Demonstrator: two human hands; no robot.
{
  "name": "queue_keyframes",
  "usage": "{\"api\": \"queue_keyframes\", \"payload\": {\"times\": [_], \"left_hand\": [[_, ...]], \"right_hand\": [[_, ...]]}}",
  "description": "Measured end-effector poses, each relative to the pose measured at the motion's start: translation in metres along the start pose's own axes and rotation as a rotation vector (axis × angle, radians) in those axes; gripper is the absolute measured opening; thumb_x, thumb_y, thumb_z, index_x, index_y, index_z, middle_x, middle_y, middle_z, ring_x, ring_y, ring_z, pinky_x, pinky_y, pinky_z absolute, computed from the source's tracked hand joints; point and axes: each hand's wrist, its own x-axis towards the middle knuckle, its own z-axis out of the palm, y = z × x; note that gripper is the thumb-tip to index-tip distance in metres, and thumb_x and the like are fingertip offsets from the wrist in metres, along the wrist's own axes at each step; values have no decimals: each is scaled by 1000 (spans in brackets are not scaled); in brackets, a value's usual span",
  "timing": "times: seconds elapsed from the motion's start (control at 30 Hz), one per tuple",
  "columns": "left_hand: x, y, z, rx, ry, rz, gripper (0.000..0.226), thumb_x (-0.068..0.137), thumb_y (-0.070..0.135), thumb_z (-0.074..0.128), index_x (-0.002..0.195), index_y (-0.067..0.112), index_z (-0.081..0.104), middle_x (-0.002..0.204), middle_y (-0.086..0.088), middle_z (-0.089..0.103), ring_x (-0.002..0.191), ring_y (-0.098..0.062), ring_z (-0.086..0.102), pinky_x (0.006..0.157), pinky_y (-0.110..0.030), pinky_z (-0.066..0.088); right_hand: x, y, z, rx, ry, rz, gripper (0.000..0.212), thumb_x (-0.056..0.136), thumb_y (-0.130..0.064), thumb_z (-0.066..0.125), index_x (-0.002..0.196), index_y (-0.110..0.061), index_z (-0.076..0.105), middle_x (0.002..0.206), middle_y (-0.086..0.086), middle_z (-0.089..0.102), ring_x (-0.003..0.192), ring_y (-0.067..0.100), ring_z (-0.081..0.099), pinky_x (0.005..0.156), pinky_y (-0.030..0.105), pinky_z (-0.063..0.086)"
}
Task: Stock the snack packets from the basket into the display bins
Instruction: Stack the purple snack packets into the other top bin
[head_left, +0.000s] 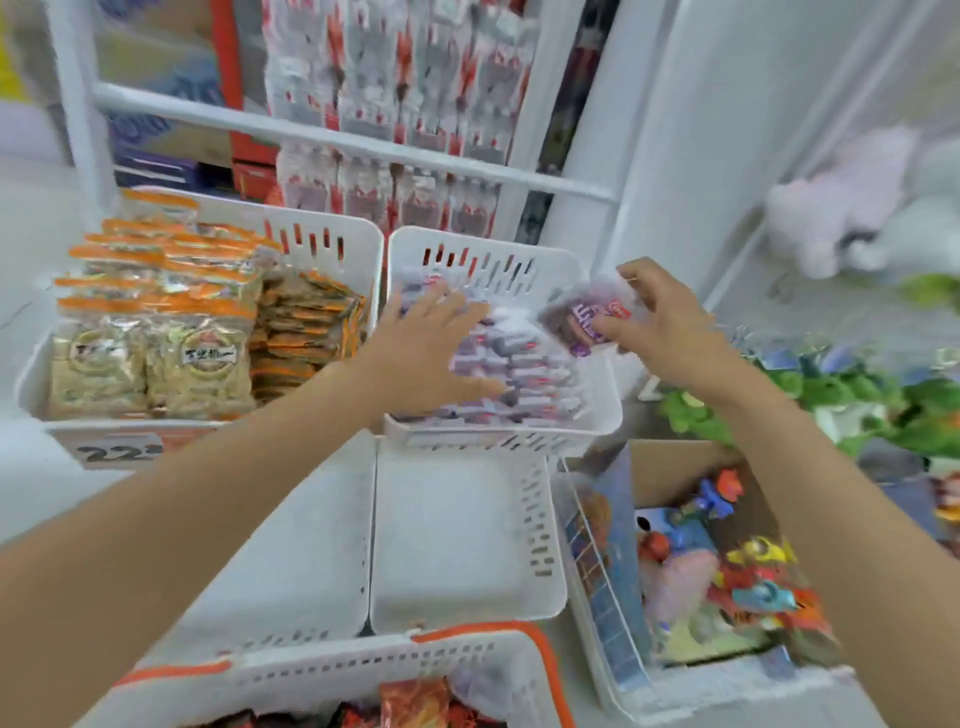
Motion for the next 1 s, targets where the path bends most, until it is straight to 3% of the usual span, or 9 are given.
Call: {"api": "queue_keyframes", "payload": {"times": [0.1, 0.2, 0.27, 0.4, 0.53, 0.63, 0.77, 0.87, 1.0], "left_hand": [[21, -29, 9, 233, -132, -95, 100, 71, 92, 3, 155, 38, 2, 165, 4, 1, 151, -20, -14, 115, -58, -12], [21, -41, 18, 264, -138, -98, 104, 68, 87, -10, 156, 34, 3, 165, 6, 4, 150, -17, -15, 117, -58, -10], [20, -43, 22, 242, -78, -81, 102, 68, 84, -13, 156, 36, 6, 164, 9, 9, 150, -15, -15, 118, -56, -10], [18, -45, 25, 180, -19, -64, 98, 73, 83, -7, 156, 35, 14, 163, 10, 16, 151, -14, -11, 119, -53, -10], [17, -45, 26, 138, -17, -61, 97, 73, 83, -7, 156, 35, 14, 162, 11, 17, 151, -12, -9, 120, -53, -9], [18, -45, 26, 96, -5, -68, 98, 72, 83, -8, 155, 36, 15, 162, 13, 19, 151, -11, -8, 120, -52, -8], [17, -45, 26, 83, 0, -74, 98, 73, 83, -8, 155, 35, 16, 161, 13, 22, 151, -11, -4, 121, -52, -6], [16, -44, 25, 74, -7, -77, 98, 73, 82, -9, 155, 36, 17, 160, 14, 23, 151, -10, -1, 121, -53, -4], [16, -45, 25, 50, -3, -82, 99, 72, 83, -9, 154, 36, 19, 159, 14, 26, 151, -10, 2, 121, -53, -3]], "right_hand": [[49, 26, 10, -159, 96, -67, 38, 88, -11, 69, 123, -18, 59, 113, 0, 64, 99, 19, 57, 82, 8, 39], [87, 49, 46, -269, 56, -176, 32, 86, -3, 64, 118, -10, 64, 117, 9, 66, 106, 27, 59, 89, 28, 41], [103, 70, 70, -323, -111, -113, 26, 87, -7, 65, 113, -13, 63, 114, 7, 64, 106, 28, 59, 88, 31, 43], [116, 89, 86, -313, -381, 8, 31, 87, -40, 68, 112, -26, 55, 119, -1, 59, 110, 23, 57, 97, 37, 45], [116, 81, 86, -224, -544, 122, 78, 80, -80, 41, 138, -28, 43, 144, -4, 43, 130, 18, 43, 113, 41, 33], [114, 88, 98, -253, -501, 96, 58, 91, -60, 52, 133, -22, 47, 144, 2, 44, 131, 22, 44, 112, 38, 35], [114, 86, 101, 29, -400, 207, 37, 90, -39, 68, 121, -21, 58, 135, -4, 51, 124, 15, 48, 99, 28, 39], [115, 82, 95, 69, -409, 242, 22, 95, -24, 62, 116, -19, 64, 133, -3, 52, 123, 17, 50, 94, 26, 41], [115, 86, 99, -12, -404, 192, 25, 97, -18, 59, 122, -18, 60, 133, -5, 49, 131, 16, 44, 100, 27, 37]]}}
